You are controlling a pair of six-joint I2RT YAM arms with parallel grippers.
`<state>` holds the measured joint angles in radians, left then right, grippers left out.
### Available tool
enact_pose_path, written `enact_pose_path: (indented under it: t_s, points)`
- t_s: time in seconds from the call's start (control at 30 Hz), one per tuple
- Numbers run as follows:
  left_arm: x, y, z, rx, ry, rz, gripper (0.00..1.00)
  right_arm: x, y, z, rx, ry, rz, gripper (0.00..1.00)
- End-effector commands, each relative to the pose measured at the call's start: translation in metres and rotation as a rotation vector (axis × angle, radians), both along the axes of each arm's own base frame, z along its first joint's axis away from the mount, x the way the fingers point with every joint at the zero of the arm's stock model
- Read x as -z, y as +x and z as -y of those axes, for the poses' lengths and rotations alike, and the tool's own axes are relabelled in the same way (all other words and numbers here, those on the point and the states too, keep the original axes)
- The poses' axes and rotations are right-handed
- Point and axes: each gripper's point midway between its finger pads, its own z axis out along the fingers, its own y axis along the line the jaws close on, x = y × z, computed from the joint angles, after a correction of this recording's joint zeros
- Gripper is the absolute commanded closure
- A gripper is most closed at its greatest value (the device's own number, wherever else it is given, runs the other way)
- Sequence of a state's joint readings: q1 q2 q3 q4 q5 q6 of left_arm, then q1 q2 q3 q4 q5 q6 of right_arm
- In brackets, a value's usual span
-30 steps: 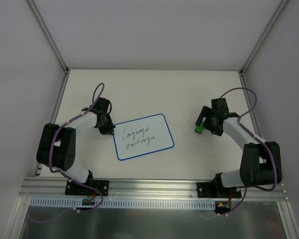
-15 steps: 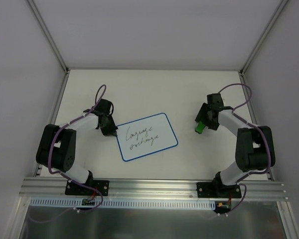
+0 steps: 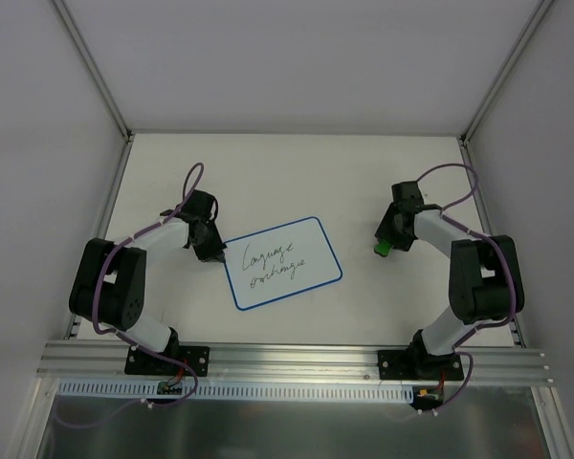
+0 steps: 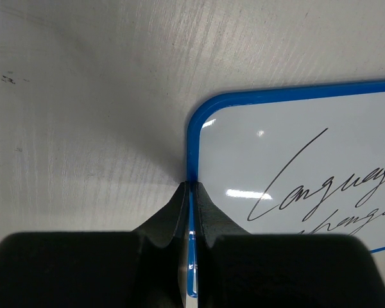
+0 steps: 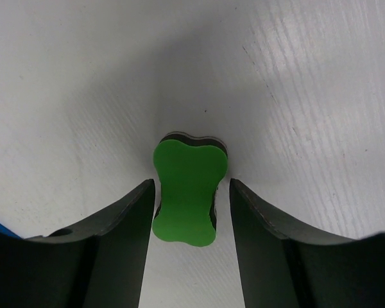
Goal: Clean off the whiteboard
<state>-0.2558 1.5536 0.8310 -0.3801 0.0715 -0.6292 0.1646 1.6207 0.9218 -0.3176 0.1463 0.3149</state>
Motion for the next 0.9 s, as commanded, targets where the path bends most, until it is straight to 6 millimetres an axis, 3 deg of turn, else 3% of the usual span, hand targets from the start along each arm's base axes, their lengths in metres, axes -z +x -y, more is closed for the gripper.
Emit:
enact_pose_path:
  t_s: [0.0,0.23,0.37,0.57,0.67,0.87]
  points:
    - [0.014,-0.021,-0.002,0.011,0.02,-0.084,1.0,-0.003,0.012,0.001,0.031,-0.013,0.025,0.48]
    - [0.017,-0.024,0.0,0.015,0.015,-0.1,1.0,-0.008,0.015,-0.009,-0.031,-0.041,0.041,0.83]
    - [0.018,-0.026,0.002,0.019,0.013,-0.104,1.0,-0.03,0.019,-0.047,-0.155,-0.045,0.108,0.99]
    - [0.017,-0.027,0.013,0.046,0.01,-0.106,1.0,-0.055,0.018,-0.115,-0.351,-0.059,0.173,1.0]
    - [0.018,-0.028,0.022,0.072,0.012,-0.108,1.0,-0.047,0.014,-0.141,-0.413,-0.066,0.15,1.0]
    - [0.018,-0.028,0.041,0.111,0.013,-0.107,1.0,-0.021,0.003,-0.167,-0.489,-0.073,0.08,1.0]
